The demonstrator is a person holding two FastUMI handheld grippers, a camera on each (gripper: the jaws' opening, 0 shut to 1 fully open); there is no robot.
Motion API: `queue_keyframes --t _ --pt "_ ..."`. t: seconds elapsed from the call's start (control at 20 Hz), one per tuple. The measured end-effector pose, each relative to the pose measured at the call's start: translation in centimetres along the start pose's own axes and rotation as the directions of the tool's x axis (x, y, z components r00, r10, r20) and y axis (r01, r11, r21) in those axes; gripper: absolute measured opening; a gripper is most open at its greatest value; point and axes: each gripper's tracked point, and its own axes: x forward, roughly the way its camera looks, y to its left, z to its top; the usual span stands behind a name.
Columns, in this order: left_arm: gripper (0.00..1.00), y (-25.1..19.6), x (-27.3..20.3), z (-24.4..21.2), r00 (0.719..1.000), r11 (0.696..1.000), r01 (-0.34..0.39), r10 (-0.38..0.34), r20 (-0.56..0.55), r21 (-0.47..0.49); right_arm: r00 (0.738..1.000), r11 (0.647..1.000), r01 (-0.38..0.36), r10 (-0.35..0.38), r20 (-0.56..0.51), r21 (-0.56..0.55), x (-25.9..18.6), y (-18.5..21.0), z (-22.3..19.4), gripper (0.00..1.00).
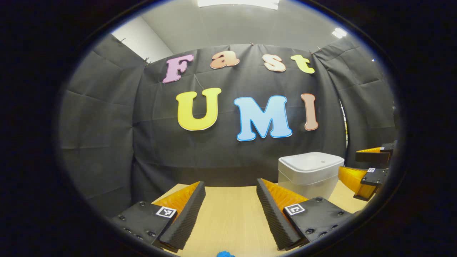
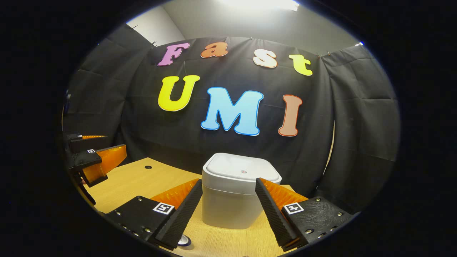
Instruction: Press the lid of the desktop garbage bin to open it, pick up the crumpled paper on the desktop and throw it into the bin, then pick up the pop can on the desktop and drop it into the bin, and finally close the garbage bin lid.
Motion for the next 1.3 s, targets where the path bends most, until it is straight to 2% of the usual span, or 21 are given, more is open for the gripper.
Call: queue_keyframes --t 0.2,0.3,0.35,0.4,0.55,0.6,0.65,0.7,0.75,0.8,0.85,0.9,0.95,1.0,1.05,1.1,1.3 --pt "0.94 0.1 0.0 0.0 1.000 1.000 -0.020 0.020 0.005 -0.001 1.000 1.000 -0.004 0.004 0.001 0.005 0.2 0.0 0.0 0.96" --pt "0.94 0.4 0.1 0.1 0.999 0.999 -0.033 0.033 0.004 -0.004 1.000 1.000 -0.008 0.008 0.005 0.001 0.3 -0.1 0.0 0.96" --pt "0.98 0.5 -0.1 0.1 0.999 0.999 -0.037 0.037 0.006 -0.002 1.000 1.000 -0.009 0.009 0.010 0.000 0.4 -0.2 0.1 0.96" --pt "0.91 0.4 0.0 0.1 0.999 0.999 -0.036 0.036 0.010 0.000 1.000 1.000 -0.010 0.010 0.011 0.001 0.5 -0.2 0.2 0.96" --pt "0.91 0.4 0.1 0.5 0.999 0.999 -0.033 0.033 0.018 -0.002 1.000 1.000 -0.009 0.009 0.001 0.014 1.2 -0.4 0.0 0.95" --pt "0.98 0.5 0.2 0.6 0.999 1.000 -0.031 0.031 0.018 0.000 1.000 1.000 0.004 -0.004 0.002 0.016 1.5 -1.0 0.1 0.91" --pt "0.98 0.4 0.0 0.6 0.999 1.000 -0.030 0.030 0.020 0.004 1.000 1.000 0.011 -0.011 0.000 0.023 1.7 -1.1 0.1 0.71" --pt "0.98 0.3 0.0 0.7 0.999 1.000 -0.027 0.027 0.024 0.007 1.000 0.999 0.019 -0.019 -0.002 0.030 1.7 -1.3 0.0 0.63" --pt "0.98 0.2 0.0 0.9 0.999 1.000 -0.023 0.023 0.027 0.011 1.000 0.999 0.028 -0.028 -0.004 0.034 1.7 -1.5 0.0 0.50" --pt "0.91 0.1 0.1 1.0 0.999 1.000 -0.018 0.018 0.030 0.015 0.999 0.999 0.036 -0.036 -0.005 0.038 1.8 -1.9 -0.1 0.45" --pt "0.98 -0.1 0.0 1.1 0.999 1.000 -0.012 0.012 0.033 0.017 0.999 0.999 0.035 -0.035 -0.007 0.040 1.7 -1.8 -0.2 0.37" --pt "0.90 -0.2 0.1 1.1 0.999 1.000 -0.008 0.008 0.035 0.018 0.999 0.999 0.035 -0.034 -0.007 0.039 1.7 -1.8 -0.1 0.37" --pt "0.90 -0.3 0.0 1.2 0.999 1.000 -0.006 0.005 0.037 0.019 0.995 0.994 0.102 -0.101 -0.018 0.033 2.1 -3.0 -0.2 0.36" --pt "0.90 -0.4 0.0 1.2 0.999 1.000 -0.002 0.001 0.039 0.019 0.997 0.995 0.079 -0.079 -0.005 0.054 1.7 -3.1 -0.1 0.10" --pt "0.90 -0.6 0.1 1.2 0.999 1.000 0.001 -0.002 0.038 0.017 0.997 0.995 0.073 -0.072 -0.013 0.067 1.9 -2.6 -0.4 0.03" --pt "0.94 -0.6 0.2 1.1 0.999 1.000 0.004 -0.005 0.034 0.012 0.998 0.996 0.060 -0.059 -0.014 0.069 1.9 -2.6 -0.6 0.02" --pt "0.94 -0.8 0.2 0.8 1.000 1.000 0.010 -0.010 0.027 0.009 0.998 0.997 0.059 -0.060 0.019 0.040 3.4 -2.9 0.0 0.01"
